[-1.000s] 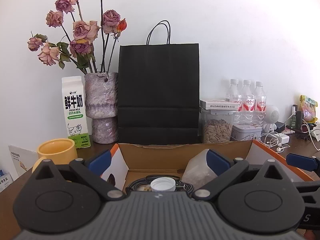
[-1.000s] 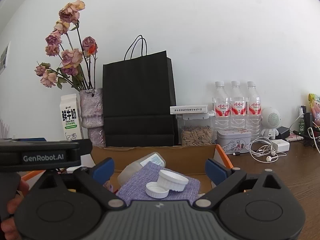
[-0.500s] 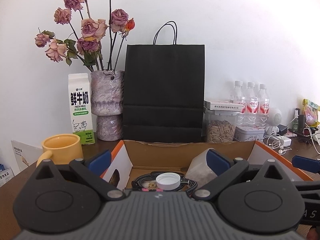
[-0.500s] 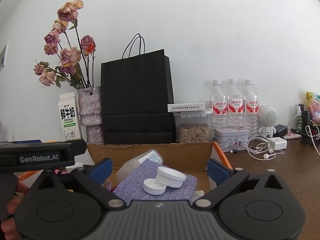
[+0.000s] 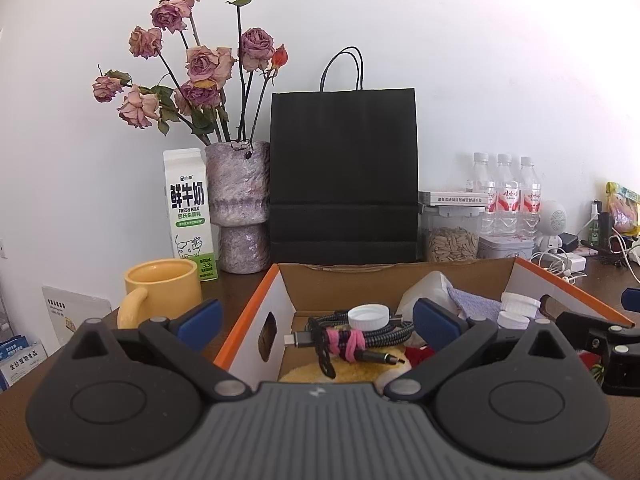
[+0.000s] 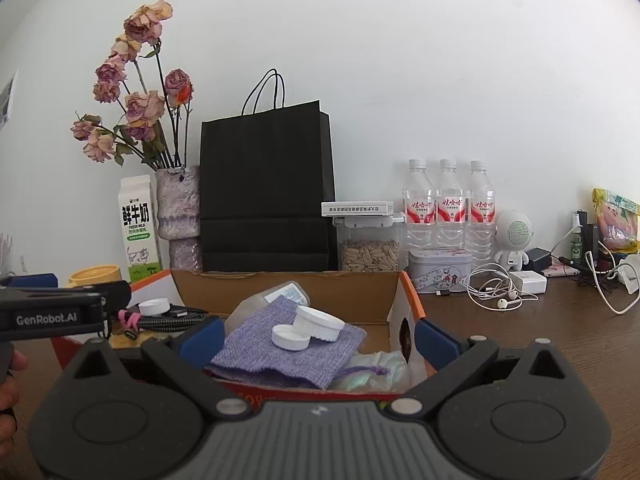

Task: Organize objects
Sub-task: 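Withdraw both tools from the box toward the last white cap, then grasp the last large white cap with the right tool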

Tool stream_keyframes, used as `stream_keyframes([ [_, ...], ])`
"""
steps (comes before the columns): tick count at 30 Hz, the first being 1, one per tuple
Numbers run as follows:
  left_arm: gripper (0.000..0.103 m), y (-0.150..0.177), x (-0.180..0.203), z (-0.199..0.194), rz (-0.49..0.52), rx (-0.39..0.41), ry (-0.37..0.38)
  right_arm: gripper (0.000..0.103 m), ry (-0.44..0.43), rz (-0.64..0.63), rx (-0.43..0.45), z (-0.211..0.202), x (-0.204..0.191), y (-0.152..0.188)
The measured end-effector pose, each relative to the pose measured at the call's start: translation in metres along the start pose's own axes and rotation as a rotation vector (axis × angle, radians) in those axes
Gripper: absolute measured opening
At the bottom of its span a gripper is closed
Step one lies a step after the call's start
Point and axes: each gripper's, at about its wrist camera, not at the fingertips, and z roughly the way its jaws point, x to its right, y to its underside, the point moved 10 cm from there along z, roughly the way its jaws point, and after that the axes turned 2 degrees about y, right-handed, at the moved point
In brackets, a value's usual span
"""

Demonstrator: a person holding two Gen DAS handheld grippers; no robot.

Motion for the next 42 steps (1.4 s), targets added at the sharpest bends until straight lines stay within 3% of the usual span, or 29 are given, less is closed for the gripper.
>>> stream_keyframes([
  [11, 0.103, 0.032, -0.005, -0.038, 0.013, -0.11, 0.033, 0.102, 0.005, -0.067, -0.104, -0.038, 0.002, 0.026],
  [22, 0.103, 0.061, 0.004, -0.062, 0.005, -0.219, 0.108, 0.101, -0.003, -0.025, -0.207, -0.059, 0.015, 0.046],
  [32, 0.103, 0.072, 0.006, -0.052, -0.019, -0.301, 0.145, 0.095, -0.008, -0.052, -0.363, -0.043, 0.008, 0.068],
  [39, 0.103, 0.073, 0.005, -0.051, -0.026, -0.313, 0.144, 0.087, -0.011, -0.041, -0.44, -0.03, 0.005, 0.079],
  [42, 0.103, 0.074, 0.005, -0.051, -0.026, -0.315, 0.143, 0.089, -0.018, -0.056, -0.454, -0.023, -0.002, 0.081],
])
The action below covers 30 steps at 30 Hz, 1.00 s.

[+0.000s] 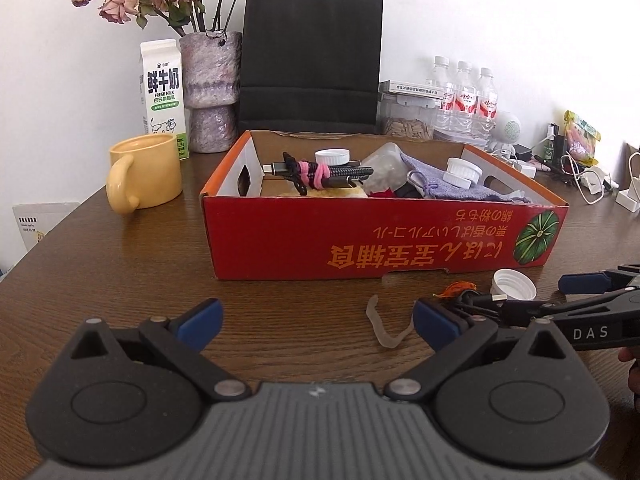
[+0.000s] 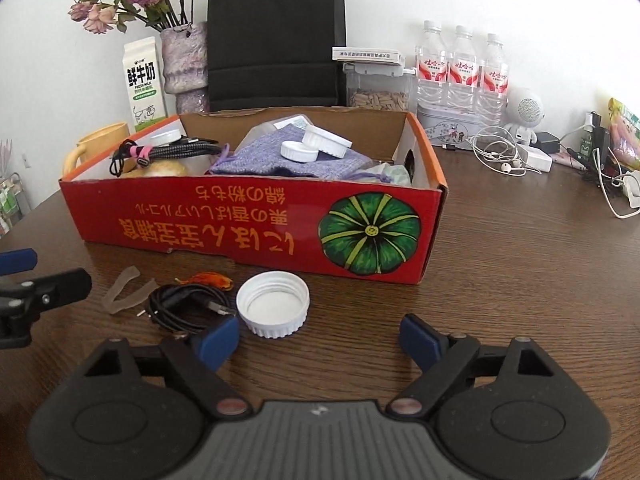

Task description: Organize objects

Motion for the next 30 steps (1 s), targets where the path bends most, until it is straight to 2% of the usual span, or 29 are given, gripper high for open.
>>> stream_keyframes([
  [5, 0.103, 0.0, 0.0, 0.0, -0.001, 0.0, 0.0, 0.089, -0.003, -0.006, -0.003, 0.01, -0.007, -0.008],
  [8, 0.103, 0.0, 0.0, 0.0, -0.001, 0.0, 0.0, 0.08, -0.005, -0.01, 0.005, 0.011, -0.008, -0.011],
  [10, 0.103, 0.0, 0.0, 0.0, 0.0, -0.001, 0.001, 0.056, -0.013, -0.009, 0.02, 0.008, -0.009, -0.012],
  [11, 0.103, 0.0, -0.001, 0.0, 0.0, -0.002, 0.001, 0.05, -0.019, -0.011, 0.027, 0.007, -0.009, -0.012],
  [12, 0.103, 0.001, -0.001, 0.0, -0.001, -0.003, 0.002, 0.039, -0.03, -0.013, 0.032, 0.006, -0.01, -0.013],
  [15, 0.103, 0.001, -0.001, 0.001, -0.003, -0.008, 0.003, 0.039, -0.071, -0.003, 0.047, 0.002, -0.013, -0.014],
  [23, 0.103, 0.006, 0.0, 0.007, -0.008, -0.053, 0.01, 0.039, -0.045, 0.028, 0.224, -0.026, -0.005, -0.028],
  [30, 0.103, 0.017, 0.004, 0.02, 0.001, -0.143, 0.023, 0.039, -0.05, 0.025, 0.27, -0.035, -0.005, -0.032],
])
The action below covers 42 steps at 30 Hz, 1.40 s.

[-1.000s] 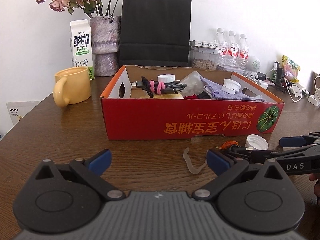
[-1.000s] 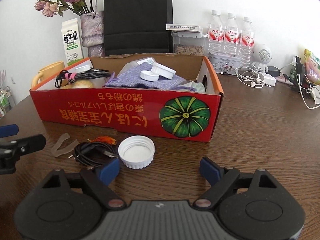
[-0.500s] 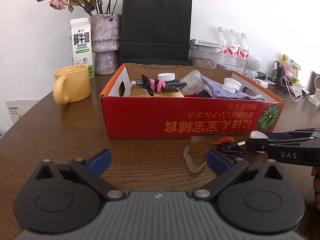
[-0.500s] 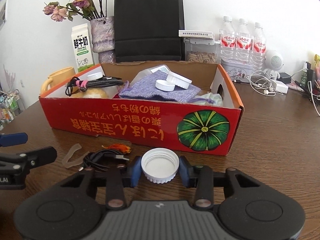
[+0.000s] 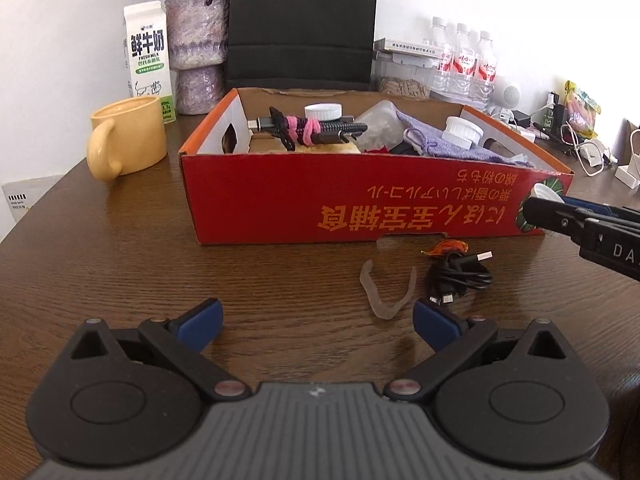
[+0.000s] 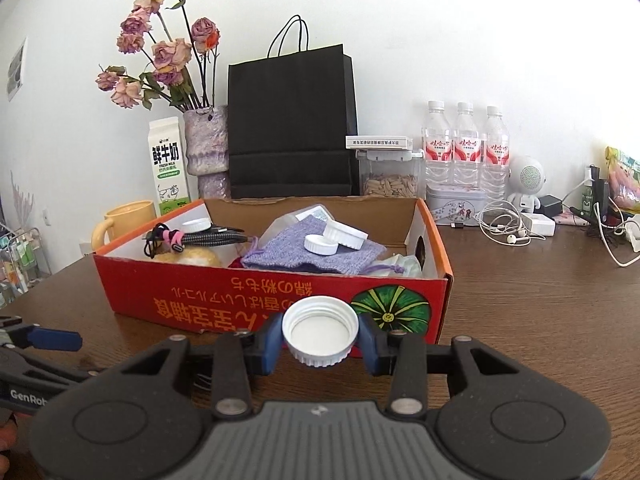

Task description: Organize objects

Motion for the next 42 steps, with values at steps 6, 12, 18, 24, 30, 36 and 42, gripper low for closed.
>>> stream_keyframes([
  [6, 0.103, -0.001, 0.005, 0.007, 0.035, -0.019, -0.028, 0.039, 0.002, -0.011, 0.01, -0.004, -0.003, 0.0],
  [12, 0.103, -0.01, 0.01, 0.019, 0.038, -0.021, -0.024, 0.039, 0.004, 0.001, 0.019, -0.006, -0.002, -0.002],
  [18, 0.103, -0.014, 0.019, 0.025, 0.044, -0.021, -0.026, 0.039, 0.007, 0.007, 0.021, -0.008, 0.0, -0.002],
  [24, 0.063, -0.014, 0.034, 0.016, 0.078, 0.019, 0.029, 0.039, 0.004, 0.004, 0.023, -0.008, -0.001, -0.002],
  [30, 0.007, -0.014, 0.041, 0.012, 0.033, 0.036, 0.127, 0.039, 0.004, 0.003, 0.022, -0.008, -0.001, -0.002],
  [36, 0.006, -0.02, 0.04, 0.001, 0.036, 0.103, 0.11, 0.039, 0.002, 0.005, 0.026, -0.009, -0.002, -0.002],
  [42, 0.006, -0.029, 0.037, -0.012, 0.034, 0.178, 0.096, 0.039, -0.005, 0.007, 0.044, -0.011, -0.003, -0.004],
])
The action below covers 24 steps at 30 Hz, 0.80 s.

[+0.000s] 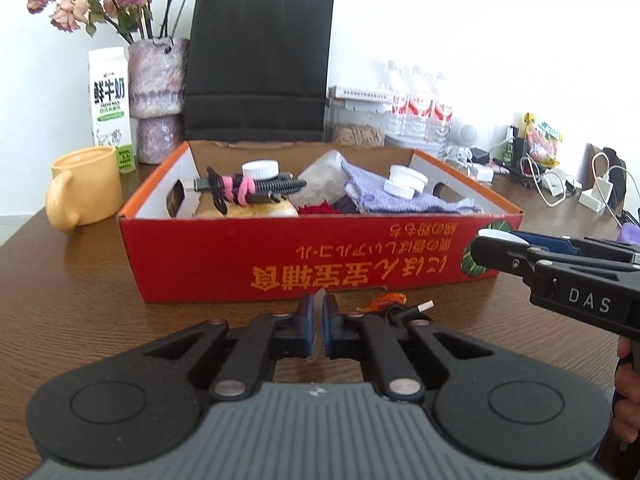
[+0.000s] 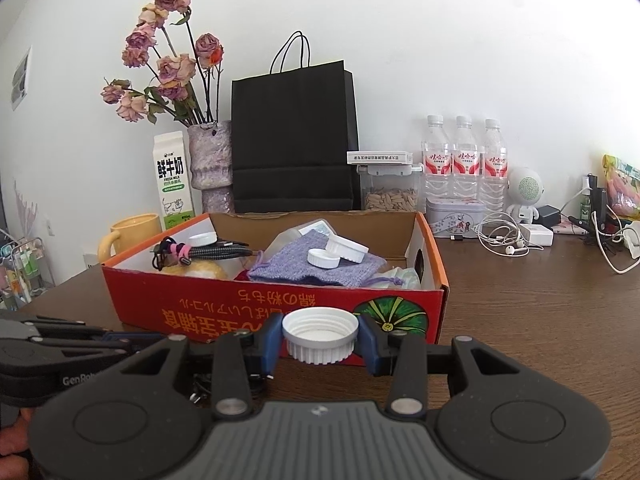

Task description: Organize objects

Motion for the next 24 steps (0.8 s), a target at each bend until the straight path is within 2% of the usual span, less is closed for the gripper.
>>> stream_keyframes([
  [5, 0.006, -0.014, 0.001, -0.014, 0.03, 0.06, -0.03, 0.039, -0.009, 0.009, 0.071, -0.008, -0.001, -0.009],
  [13, 0.006, -0.053, 0.006, -0.032, 0.048, 0.176, -0.016, 0.039, -0.027, 0.025, 0.217, -0.018, -0.01, -0.027],
  [18, 0.006, -0.081, 0.01, -0.027, 0.072, 0.226, -0.025, 0.039, -0.021, 0.026, 0.259, -0.005, -0.018, -0.042],
  [24, 0.006, -0.098, 0.004, -0.003, 0.009, 0.226, -0.024, 0.039, 0.036, -0.016, 0.312, 0.015, -0.027, -0.055],
])
